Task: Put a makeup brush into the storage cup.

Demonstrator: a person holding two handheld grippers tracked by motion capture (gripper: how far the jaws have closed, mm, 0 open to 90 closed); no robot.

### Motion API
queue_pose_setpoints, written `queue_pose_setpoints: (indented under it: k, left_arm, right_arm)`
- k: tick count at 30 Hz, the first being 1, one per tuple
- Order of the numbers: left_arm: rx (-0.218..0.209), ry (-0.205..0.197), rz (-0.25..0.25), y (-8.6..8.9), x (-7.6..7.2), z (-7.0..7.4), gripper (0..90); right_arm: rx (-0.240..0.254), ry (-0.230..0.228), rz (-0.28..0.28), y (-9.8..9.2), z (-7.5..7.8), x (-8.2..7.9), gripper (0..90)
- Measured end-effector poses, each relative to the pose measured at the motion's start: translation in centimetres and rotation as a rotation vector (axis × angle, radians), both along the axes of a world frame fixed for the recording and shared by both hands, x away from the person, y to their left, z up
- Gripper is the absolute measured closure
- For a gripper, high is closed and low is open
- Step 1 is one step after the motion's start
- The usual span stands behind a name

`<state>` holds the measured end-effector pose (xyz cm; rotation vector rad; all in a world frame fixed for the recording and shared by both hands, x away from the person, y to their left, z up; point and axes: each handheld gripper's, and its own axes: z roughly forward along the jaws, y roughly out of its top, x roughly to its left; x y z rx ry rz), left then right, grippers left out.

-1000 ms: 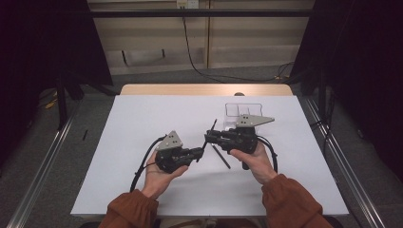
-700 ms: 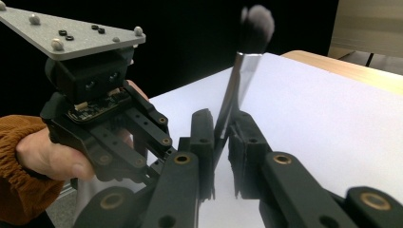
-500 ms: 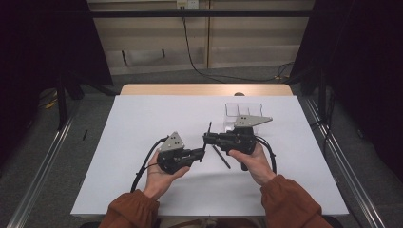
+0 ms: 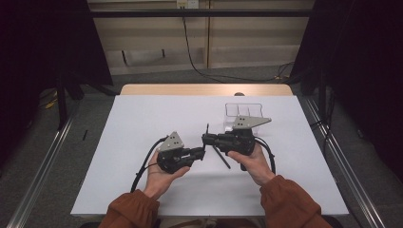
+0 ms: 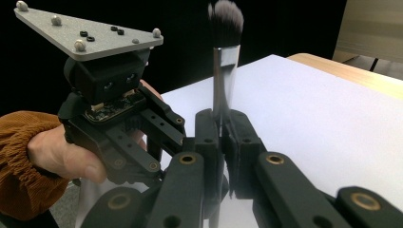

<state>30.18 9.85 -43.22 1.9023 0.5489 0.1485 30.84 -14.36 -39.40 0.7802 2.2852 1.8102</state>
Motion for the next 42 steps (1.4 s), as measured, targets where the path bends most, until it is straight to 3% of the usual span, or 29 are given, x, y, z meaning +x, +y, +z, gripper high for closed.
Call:
queue_pose_setpoints:
  k: [3, 7, 12, 15, 20, 24, 29, 33, 39, 42]
  left_arm:
    - [-0.018, 0.020, 0.020, 0.1, 0.1, 0.1, 69.4]
    - [-0.032, 0.026, 0.021, 0.4, 0.2, 0.3, 64.4]
    - [-0.030, 0.034, 0.055, 0.6, 0.3, 0.4, 47.4]
    - [-0.014, 0.042, 0.102, 0.9, 0.5, 0.5, 28.6]
    - [-0.014, 0.042, 0.142, 1.6, 0.7, 0.8, 18.8]
    - [-0.028, 0.076, 0.157, 2.1, 0.9, 0.9, 6.7]
    - [-0.041, 0.071, 0.143, 2.8, 1.0, 1.1, 2.6]
    - [-0.016, 0.058, 0.156, 3.2, 0.9, 1.3, 2.6]
    - [0.051, 0.016, 0.234, 3.7, 0.8, 1.3, 2.7]
    - [0.035, 0.020, 0.261, 3.9, 0.7, 1.3, 1.6]
  right_arm:
    - [0.007, -0.004, 0.000, 0.0, 0.1, -0.1, 84.3]
    - [0.007, -0.007, -0.003, -0.2, 0.2, -0.1, 84.3]
    - [0.005, -0.012, -0.006, -0.2, 0.2, -0.1, 84.3]
    - [0.003, -0.013, -0.007, -0.3, 0.2, -0.1, 84.3]
    - [0.005, -0.012, -0.016, -0.6, 0.2, 0.0, 84.3]
    - [0.004, -0.016, -0.025, -0.9, 0.4, -0.1, 84.3]
    - [0.005, -0.015, -0.039, -1.4, 0.4, 0.0, 84.3]
    - [0.004, -0.020, -0.049, -1.7, 0.5, 0.0, 84.3]
    - [-0.007, -0.025, -0.067, -2.4, 0.6, 0.0, 84.3]
    - [-0.010, -0.024, -0.079, -2.9, 0.6, 0.0, 84.3]
